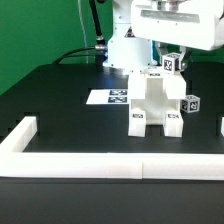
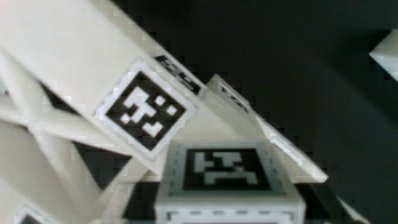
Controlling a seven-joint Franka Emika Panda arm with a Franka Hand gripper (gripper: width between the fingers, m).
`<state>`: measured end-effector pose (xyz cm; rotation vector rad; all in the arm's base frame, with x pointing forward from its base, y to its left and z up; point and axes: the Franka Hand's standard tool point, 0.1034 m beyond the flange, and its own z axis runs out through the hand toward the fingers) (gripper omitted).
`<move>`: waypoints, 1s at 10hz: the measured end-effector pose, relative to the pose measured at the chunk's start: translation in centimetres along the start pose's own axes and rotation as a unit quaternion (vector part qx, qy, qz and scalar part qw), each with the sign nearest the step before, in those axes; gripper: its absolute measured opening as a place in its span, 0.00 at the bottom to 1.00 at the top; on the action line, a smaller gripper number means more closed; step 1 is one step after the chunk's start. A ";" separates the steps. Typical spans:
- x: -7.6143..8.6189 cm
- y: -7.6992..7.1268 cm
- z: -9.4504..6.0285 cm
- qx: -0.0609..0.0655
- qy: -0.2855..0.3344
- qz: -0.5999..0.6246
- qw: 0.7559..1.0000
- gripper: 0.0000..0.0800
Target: Assemble chair
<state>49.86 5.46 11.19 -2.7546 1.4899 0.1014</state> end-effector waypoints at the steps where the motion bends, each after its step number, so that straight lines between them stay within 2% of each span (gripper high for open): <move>1: -0.1 0.0 0.0 0.000 0.000 0.023 1.000 0.34; 6: -0.5 -0.3 0.1 0.002 -0.005 0.155 0.988 0.34; 9: -0.9 -0.4 0.1 0.004 -0.011 0.246 0.969 0.34; 10: -1.1 -0.6 0.1 0.004 -0.015 0.296 0.955 0.34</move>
Offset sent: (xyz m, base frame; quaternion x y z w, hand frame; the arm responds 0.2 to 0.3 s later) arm 0.0000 0.0000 0.0000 0.0000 0.0000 0.1938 0.9810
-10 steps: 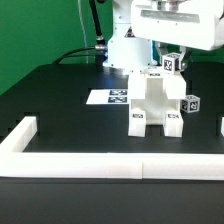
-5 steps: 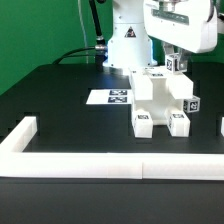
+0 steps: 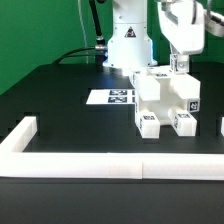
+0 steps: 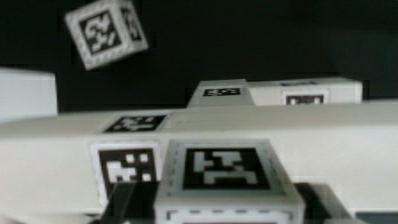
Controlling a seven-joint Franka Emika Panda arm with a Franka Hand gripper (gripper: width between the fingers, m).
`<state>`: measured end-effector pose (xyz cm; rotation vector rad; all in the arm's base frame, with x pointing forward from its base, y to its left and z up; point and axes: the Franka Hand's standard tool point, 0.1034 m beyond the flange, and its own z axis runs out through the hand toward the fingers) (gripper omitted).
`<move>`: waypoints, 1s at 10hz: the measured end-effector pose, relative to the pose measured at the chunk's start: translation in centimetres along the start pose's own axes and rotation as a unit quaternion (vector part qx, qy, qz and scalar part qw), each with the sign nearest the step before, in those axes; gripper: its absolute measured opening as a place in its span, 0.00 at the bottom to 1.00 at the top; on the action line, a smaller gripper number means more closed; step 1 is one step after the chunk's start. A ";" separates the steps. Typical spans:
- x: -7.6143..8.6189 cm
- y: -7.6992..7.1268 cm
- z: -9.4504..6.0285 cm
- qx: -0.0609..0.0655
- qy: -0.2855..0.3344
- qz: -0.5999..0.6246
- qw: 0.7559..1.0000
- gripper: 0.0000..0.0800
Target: Assemble chair
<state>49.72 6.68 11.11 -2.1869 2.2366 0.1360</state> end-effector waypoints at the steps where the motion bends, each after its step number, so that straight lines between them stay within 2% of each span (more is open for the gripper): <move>1: -0.1 0.0 0.0 0.000 -0.001 0.018 1.000 0.34; 3: -0.2 0.0 0.0 0.000 -0.001 0.017 1.000 0.34; 4: -0.2 0.0 0.0 0.000 -0.001 0.015 1.000 0.57; 5: -0.2 0.0 0.0 0.000 0.000 -0.008 1.000 0.72; 6: -0.2 0.0 0.1 0.000 0.000 -0.009 1.000 0.72; 7: -0.2 0.1 0.1 -0.001 0.000 -0.024 1.000 0.80; 8: -0.2 0.1 0.1 -0.001 0.000 -0.068 0.998 0.81; 9: -0.3 0.1 -0.1 -0.010 -0.002 -0.143 0.990 0.81; 10: -0.4 0.1 -0.2 -0.012 -0.004 -0.190 0.982 0.81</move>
Offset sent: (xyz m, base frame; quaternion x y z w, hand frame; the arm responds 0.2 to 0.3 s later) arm 0.0000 0.0000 0.0000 0.0000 0.0000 0.0000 1.0000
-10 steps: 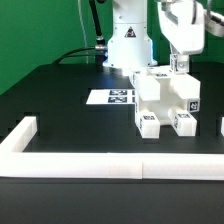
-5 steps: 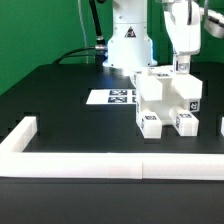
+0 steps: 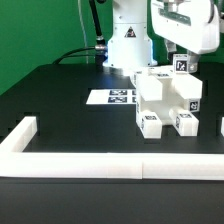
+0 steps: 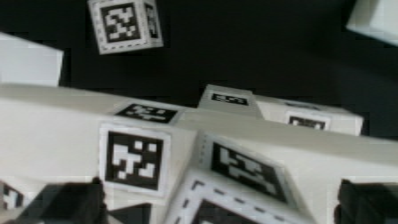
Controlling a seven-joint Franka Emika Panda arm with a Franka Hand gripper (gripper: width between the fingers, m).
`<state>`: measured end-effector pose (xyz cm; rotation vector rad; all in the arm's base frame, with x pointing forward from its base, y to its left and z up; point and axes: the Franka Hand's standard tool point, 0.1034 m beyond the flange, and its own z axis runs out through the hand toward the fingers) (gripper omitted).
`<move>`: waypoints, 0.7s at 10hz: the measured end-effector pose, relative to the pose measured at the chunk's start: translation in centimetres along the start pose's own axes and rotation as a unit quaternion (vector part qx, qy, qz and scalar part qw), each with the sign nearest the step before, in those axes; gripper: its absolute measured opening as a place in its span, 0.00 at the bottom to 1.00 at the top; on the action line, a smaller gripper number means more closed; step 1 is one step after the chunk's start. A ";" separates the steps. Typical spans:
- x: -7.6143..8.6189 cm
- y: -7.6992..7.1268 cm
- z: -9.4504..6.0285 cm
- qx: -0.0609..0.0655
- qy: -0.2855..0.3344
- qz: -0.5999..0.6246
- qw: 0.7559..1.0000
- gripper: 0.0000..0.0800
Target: Assemble chair
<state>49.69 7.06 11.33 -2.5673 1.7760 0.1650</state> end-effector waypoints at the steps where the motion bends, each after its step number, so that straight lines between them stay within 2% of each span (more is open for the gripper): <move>1: 0.0 -0.1 0.0 0.001 0.000 -0.058 0.998 0.81; 4: 0.0 -0.1 0.0 0.001 0.001 -0.200 0.980 0.81; 7: -0.1 -0.1 0.0 0.000 0.001 -0.318 0.948 0.81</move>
Offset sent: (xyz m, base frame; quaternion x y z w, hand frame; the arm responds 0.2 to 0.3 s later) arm 0.0018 0.0013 0.0002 0.0020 0.0051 -0.2257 0.9742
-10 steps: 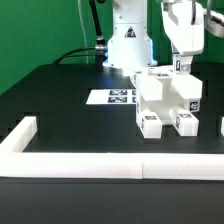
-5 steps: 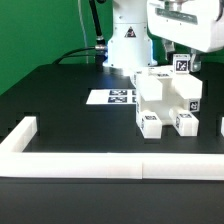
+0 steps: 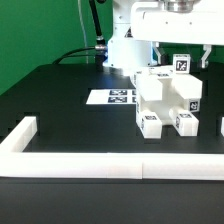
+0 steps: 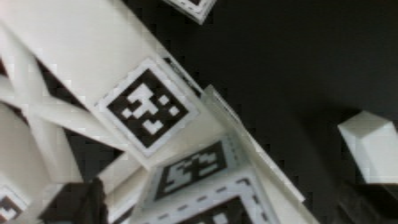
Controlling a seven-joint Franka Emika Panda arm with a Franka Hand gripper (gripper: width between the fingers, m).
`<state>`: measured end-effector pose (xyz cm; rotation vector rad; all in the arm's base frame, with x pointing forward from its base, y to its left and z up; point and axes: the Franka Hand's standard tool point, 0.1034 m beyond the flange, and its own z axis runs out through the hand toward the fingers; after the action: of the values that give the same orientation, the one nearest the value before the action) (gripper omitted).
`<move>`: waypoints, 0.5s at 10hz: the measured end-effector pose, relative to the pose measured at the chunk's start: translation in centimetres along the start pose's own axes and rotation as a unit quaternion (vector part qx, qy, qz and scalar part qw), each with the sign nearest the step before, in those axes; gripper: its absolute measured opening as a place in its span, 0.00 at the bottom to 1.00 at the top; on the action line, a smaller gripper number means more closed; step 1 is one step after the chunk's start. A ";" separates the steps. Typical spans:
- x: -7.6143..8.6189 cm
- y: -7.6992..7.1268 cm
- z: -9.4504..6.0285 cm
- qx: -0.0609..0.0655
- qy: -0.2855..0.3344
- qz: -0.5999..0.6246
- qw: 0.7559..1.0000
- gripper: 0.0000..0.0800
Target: Assemble chair
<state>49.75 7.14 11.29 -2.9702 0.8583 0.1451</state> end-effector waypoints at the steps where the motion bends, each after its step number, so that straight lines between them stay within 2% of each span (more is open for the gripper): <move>1: 0.0 -0.1 0.0 0.000 0.000 -0.022 1.000 0.81; 5: 0.1 0.0 -0.1 -0.005 0.003 -0.198 0.980 0.81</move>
Offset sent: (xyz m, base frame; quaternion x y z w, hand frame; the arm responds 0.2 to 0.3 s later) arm -0.0002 0.0008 0.0012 -0.0035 0.0041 -0.2609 0.9654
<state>49.85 7.07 11.35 -3.0753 0.2516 0.1244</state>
